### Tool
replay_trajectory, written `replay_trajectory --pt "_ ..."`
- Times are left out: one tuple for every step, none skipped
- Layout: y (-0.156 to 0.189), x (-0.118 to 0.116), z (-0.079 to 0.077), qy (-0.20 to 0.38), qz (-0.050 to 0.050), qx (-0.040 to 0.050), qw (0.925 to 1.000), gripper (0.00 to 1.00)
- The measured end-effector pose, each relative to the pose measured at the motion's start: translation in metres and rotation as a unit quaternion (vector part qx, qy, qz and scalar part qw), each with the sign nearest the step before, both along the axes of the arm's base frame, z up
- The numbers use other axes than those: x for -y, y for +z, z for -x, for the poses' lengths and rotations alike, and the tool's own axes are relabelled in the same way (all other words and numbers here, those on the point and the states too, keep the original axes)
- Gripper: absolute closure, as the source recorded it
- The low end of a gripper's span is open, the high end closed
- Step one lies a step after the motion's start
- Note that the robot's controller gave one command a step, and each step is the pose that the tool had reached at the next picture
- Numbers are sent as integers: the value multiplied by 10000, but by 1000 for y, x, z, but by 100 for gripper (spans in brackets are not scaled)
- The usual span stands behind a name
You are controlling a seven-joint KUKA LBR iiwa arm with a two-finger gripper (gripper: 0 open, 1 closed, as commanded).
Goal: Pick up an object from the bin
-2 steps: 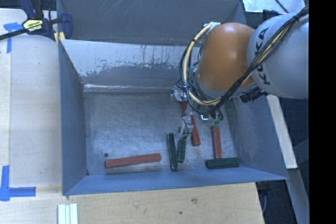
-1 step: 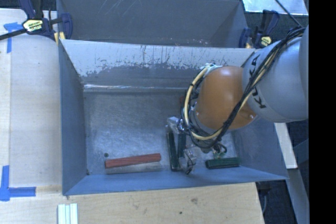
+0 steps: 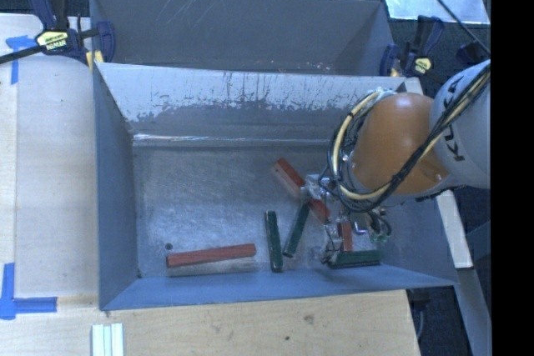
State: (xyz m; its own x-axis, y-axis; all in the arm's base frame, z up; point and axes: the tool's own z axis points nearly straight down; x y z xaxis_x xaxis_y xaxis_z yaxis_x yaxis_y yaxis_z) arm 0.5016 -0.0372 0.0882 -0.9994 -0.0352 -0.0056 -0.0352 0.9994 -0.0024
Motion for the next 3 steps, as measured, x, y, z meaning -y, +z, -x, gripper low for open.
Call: replay_trajectory --pt "-18 44 -49 160 -2 9 9999 0" --pt "0 -140 -54 2607 -16 3 9654 0" --pt "105 -269 -48 2604 -28 30 9655 0"
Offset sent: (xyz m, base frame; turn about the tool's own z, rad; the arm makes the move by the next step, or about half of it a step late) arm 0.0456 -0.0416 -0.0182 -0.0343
